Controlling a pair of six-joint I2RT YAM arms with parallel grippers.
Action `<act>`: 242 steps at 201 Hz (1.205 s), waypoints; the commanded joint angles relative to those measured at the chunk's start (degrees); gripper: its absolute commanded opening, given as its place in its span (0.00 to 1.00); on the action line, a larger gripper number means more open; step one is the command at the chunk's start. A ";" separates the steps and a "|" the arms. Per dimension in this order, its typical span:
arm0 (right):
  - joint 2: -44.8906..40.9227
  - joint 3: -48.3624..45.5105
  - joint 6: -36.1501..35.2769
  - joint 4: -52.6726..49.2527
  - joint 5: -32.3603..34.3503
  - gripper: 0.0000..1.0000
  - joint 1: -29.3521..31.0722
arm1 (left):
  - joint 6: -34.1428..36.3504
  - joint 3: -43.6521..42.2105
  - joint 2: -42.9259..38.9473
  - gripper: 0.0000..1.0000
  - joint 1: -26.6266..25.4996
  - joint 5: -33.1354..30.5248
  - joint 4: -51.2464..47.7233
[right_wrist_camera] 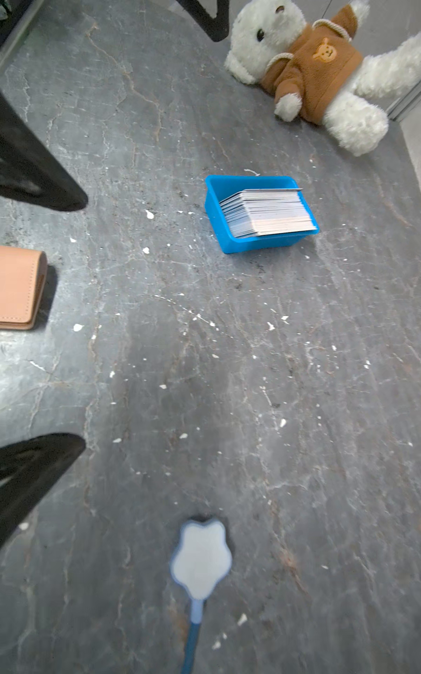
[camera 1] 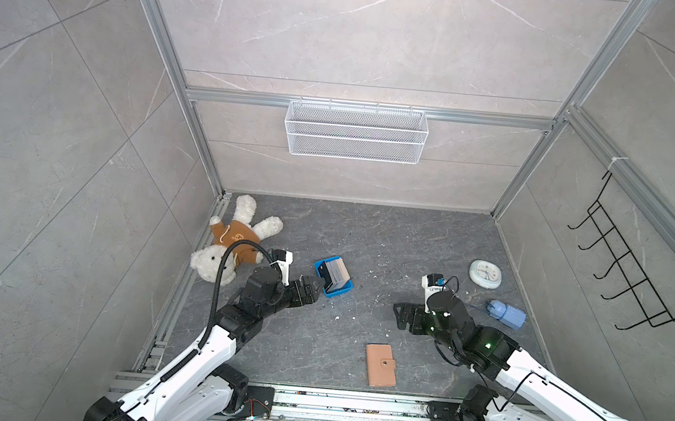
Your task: Put the credit cards into the card holder
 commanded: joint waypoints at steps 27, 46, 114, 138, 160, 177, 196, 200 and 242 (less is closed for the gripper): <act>3.92 -3.39 6.62 0.17 -1.69 0.89 3.05 | -0.03 -1.69 -0.87 0.99 -0.06 1.97 4.30; 6.28 -4.07 9.43 1.56 -1.92 0.85 3.48 | -0.34 -0.81 1.08 1.00 -0.15 3.68 4.18; 12.68 -5.89 12.37 6.07 -9.37 0.71 6.84 | -0.77 -0.84 6.18 0.97 -1.77 5.74 7.40; 13.06 -6.70 14.65 3.81 -8.55 0.68 10.86 | -0.77 -1.57 6.12 0.96 -2.09 4.85 8.62; 13.07 -6.72 17.33 0.26 -6.03 0.68 14.69 | -0.63 -1.42 6.44 0.96 -2.17 4.43 9.16; 13.87 -6.04 19.04 -2.34 -4.39 0.67 17.84 | -0.67 -1.51 6.97 0.96 -2.17 4.28 9.94; 15.54 -5.45 20.95 -4.47 -2.57 0.66 20.99 | -0.70 -1.42 8.05 0.96 -2.26 4.41 10.95; 15.90 -5.44 21.31 -4.58 -2.46 0.65 21.45 | -0.69 -1.32 8.25 0.95 -2.26 4.46 11.02; 18.91 -5.88 23.43 -3.35 -2.00 0.61 23.13 | -1.00 -1.06 9.52 0.95 -2.69 4.28 12.10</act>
